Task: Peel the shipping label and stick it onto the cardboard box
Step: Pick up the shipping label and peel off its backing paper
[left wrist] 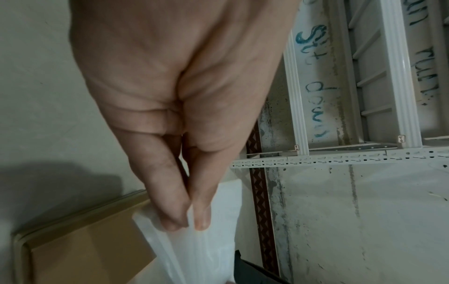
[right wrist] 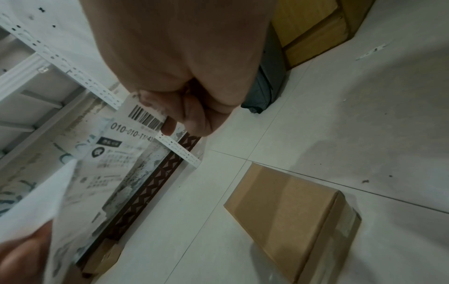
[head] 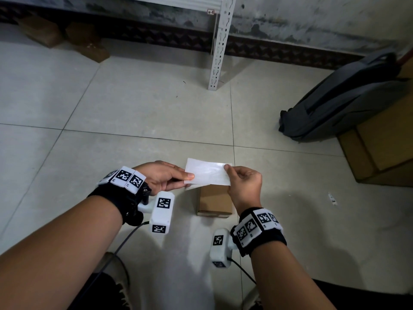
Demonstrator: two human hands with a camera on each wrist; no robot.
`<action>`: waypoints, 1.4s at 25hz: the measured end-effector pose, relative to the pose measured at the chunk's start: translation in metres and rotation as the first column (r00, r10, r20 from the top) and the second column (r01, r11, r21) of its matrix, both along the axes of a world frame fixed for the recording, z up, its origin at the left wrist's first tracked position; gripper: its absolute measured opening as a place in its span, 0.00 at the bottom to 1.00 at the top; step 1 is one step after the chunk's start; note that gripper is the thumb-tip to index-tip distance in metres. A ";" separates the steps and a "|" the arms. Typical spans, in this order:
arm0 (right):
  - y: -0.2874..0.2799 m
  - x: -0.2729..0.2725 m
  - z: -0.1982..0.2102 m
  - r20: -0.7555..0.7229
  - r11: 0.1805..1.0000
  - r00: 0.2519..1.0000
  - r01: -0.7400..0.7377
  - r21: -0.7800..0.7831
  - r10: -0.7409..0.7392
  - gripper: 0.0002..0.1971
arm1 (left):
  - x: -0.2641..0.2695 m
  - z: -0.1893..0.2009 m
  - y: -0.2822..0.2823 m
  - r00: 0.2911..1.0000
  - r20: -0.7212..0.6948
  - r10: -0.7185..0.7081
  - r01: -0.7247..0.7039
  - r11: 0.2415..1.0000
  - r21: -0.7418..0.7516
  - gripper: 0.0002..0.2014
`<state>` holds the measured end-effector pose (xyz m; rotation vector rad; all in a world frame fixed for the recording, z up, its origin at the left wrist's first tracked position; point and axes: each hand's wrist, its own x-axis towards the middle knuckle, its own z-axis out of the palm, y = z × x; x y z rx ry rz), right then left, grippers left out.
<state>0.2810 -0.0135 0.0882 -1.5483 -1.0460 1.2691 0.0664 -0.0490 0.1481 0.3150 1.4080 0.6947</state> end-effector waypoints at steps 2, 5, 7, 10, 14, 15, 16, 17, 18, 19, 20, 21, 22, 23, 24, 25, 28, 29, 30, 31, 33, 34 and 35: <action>-0.002 0.003 0.001 -0.009 1.000 1.000 -0.009 -0.016 0.008 0.12 | -0.003 -0.002 -0.001 1.000 -0.017 -0.010 0.009 1.000 -0.010 0.04; -0.004 0.004 0.004 -0.019 0.999 1.000 -0.021 -0.032 0.021 0.10 | -0.006 -0.003 -0.004 0.999 -0.025 -0.033 0.032 0.999 -0.021 0.07; -0.004 0.004 0.005 -0.026 0.999 1.000 -0.018 -0.036 0.017 0.09 | -0.008 -0.002 -0.005 0.999 -0.029 -0.040 0.039 0.999 -0.027 0.09; -0.005 0.005 0.004 -0.021 0.999 1.000 -0.019 -0.046 0.018 0.11 | -0.014 -0.006 -0.007 0.997 -0.054 -0.062 0.060 0.998 -0.035 0.15; -0.008 0.004 0.000 -0.011 0.997 0.999 -0.049 -0.066 0.048 0.11 | -0.023 -0.011 -0.011 0.997 -0.073 -0.029 0.025 0.998 -0.051 0.08; -0.008 0.004 0.000 -0.016 0.996 0.999 -0.050 -0.074 0.049 0.11 | -0.025 -0.011 -0.012 0.997 -0.070 -0.026 0.023 0.998 -0.051 0.07; -0.008 0.003 0.000 -0.029 0.996 0.999 -0.044 -0.082 0.042 0.12 | -0.026 -0.012 -0.012 0.997 -0.066 -0.028 0.025 0.998 -0.050 0.08; -0.008 0.003 0.001 -0.045 0.995 0.999 -0.031 -0.090 0.027 0.12 | -0.028 -0.013 -0.012 0.998 -0.063 -0.032 0.029 0.998 -0.049 0.11; -0.007 0.003 0.001 -0.061 0.995 0.998 -0.015 -0.097 0.009 0.12 | -0.029 -0.014 -0.011 0.998 -0.059 -0.035 0.032 0.998 -0.050 0.13; -0.006 0.003 0.002 -0.075 0.995 0.997 -0.001 -0.103 -0.007 0.12 | -0.030 -0.014 -0.011 0.998 -0.057 -0.034 0.031 0.998 -0.053 0.14; -0.005 0.002 0.003 -0.089 0.994 0.996 0.007 -0.110 -0.017 0.11 | -0.032 -0.014 -0.011 0.998 -0.057 -0.031 0.028 0.998 -0.058 0.14; -0.004 0.001 0.003 -0.102 0.993 0.995 0.010 -0.115 -0.022 0.10 | -0.033 -0.015 -0.011 0.998 -0.056 -0.026 0.023 0.998 -0.060 0.14; -0.004 0.001 0.003 -0.112 0.993 0.993 0.011 -0.116 -0.024 0.10 | -0.034 -0.015 -0.011 0.998 -0.054 -0.023 0.020 0.998 -0.063 0.14; -0.004 0.001 0.001 -0.119 0.993 0.993 0.009 -0.117 -0.023 0.11 | -0.035 -0.016 -0.011 0.999 -0.050 -0.020 0.016 0.998 -0.065 0.15; -0.004 0.001 0.000 -0.125 0.993 0.992 0.006 -0.119 -0.021 0.11 | -0.037 -0.016 -0.012 0.999 -0.047 -0.017 0.014 0.998 -0.067 0.15; -0.005 0.001 -0.001 -0.129 0.993 0.991 0.004 -0.121 -0.020 0.11 | -0.038 -0.018 -0.013 0.999 -0.048 -0.013 0.010 0.997 -0.070 0.15; -0.005 0.003 -0.003 -0.122 0.991 0.992 0.001 -0.137 -0.018 0.11 | -0.040 -0.019 -0.015 0.998 -0.055 0.000 -0.005 0.997 -0.082 0.09; -0.004 0.003 -0.003 -0.117 0.990 0.993 0.003 -0.141 -0.019 0.11 | -0.040 -0.019 -0.015 0.998 -0.058 0.001 -0.006 0.997 -0.079 0.08; -0.004 0.004 -0.003 -0.116 0.990 0.993 0.004 -0.142 -0.021 0.11 | -0.040 -0.020 -0.015 0.998 -0.063 0.001 -0.005 0.997 -0.072 0.10; -0.004 0.004 -0.004 -0.117 0.990 0.993 0.005 -0.141 -0.022 0.11 | -0.040 -0.021 -0.015 0.998 -0.070 0.002 -0.007 0.998 -0.063 0.12; -0.004 0.004 -0.004 -0.112 0.990 0.993 0.006 -0.138 -0.022 0.11 | -0.041 -0.021 -0.014 0.997 -0.073 0.013 -0.017 0.999 -0.051 0.13; -0.003 0.004 -0.004 -0.109 0.991 0.994 0.010 -0.135 -0.025 0.12 | -0.042 -0.021 -0.014 0.997 -0.074 0.019 -0.023 0.998 -0.050 0.11; -0.003 0.005 -0.003 -0.106 0.991 0.994 0.015 -0.133 -0.029 0.12 | -0.042 -0.021 -0.013 0.997 -0.079 0.024 -0.028 0.998 -0.050 0.09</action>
